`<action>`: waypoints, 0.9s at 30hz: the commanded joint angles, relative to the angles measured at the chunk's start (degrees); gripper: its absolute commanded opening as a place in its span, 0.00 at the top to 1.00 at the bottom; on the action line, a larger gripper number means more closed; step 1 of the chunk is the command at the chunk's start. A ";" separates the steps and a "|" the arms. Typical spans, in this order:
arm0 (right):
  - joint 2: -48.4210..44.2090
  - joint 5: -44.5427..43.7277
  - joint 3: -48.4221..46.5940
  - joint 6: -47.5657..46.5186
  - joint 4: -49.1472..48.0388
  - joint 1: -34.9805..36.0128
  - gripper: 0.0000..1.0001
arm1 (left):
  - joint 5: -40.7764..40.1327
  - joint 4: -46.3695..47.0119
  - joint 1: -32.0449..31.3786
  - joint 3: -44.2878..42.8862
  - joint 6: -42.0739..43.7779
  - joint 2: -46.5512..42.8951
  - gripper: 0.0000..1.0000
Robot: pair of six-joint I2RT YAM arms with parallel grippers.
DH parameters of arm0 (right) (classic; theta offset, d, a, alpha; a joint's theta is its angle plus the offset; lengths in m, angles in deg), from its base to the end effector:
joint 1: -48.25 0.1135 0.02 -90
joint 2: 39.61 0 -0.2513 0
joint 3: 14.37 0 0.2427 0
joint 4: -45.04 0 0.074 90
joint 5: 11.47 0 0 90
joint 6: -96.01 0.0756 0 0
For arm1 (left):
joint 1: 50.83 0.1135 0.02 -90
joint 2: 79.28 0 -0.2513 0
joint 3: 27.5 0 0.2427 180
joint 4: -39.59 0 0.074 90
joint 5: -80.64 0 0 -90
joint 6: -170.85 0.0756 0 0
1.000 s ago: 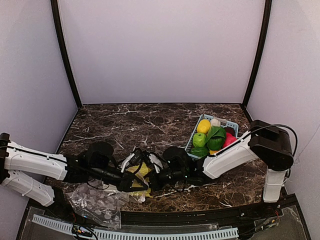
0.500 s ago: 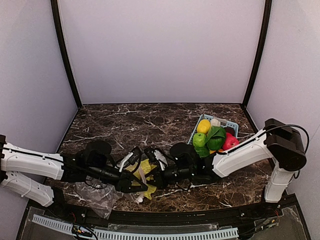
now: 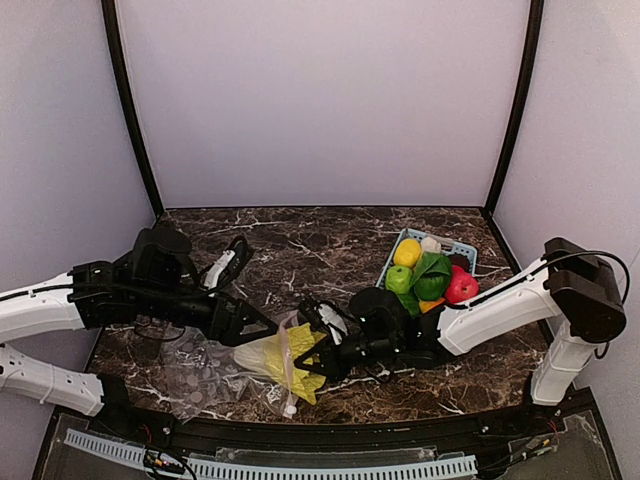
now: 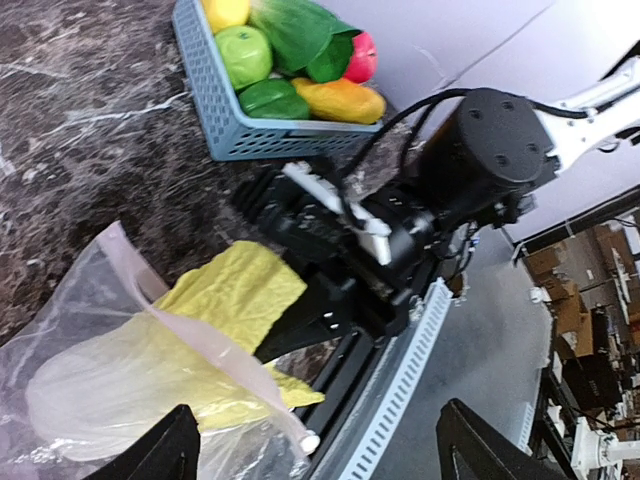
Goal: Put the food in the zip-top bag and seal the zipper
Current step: Adjust the fake vegetable in the zipper food storage bag.
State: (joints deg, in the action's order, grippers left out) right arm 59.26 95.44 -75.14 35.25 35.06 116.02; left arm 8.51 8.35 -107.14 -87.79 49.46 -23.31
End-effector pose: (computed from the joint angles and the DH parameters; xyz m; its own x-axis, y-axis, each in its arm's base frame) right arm 0.1230 0.3590 0.1431 -0.6356 -0.3199 -0.7026 -0.7704 0.3217 0.5504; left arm 0.1202 -0.2221 0.2740 -0.7059 0.1652 -0.6888 0.6748 0.4525 -0.5830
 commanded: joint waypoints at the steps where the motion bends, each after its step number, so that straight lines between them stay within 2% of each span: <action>1: 0.09 0.82 0.58 -0.55 -1.64 0.07 1.00 | -4.50 -12.61 1.71 -3.77 5.49 5.71 0.18; 11: 0.50 -0.13 -0.33 -1.28 0.12 0.85 1.00 | -3.75 -8.81 6.35 -9.20 5.41 18.92 0.34; 22: 1.33 -1.15 -1.70 -2.14 0.98 1.55 1.00 | -2.41 -7.40 8.06 -13.49 3.69 28.79 0.34; 27: 1.49 -1.41 -1.88 -2.27 1.00 1.66 1.00 | -2.72 -8.41 7.98 -14.17 3.29 31.01 0.46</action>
State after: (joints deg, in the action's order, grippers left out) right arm 59.94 94.74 -75.73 33.85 36.74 116.89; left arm 5.47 1.60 -99.32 -100.05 53.17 6.92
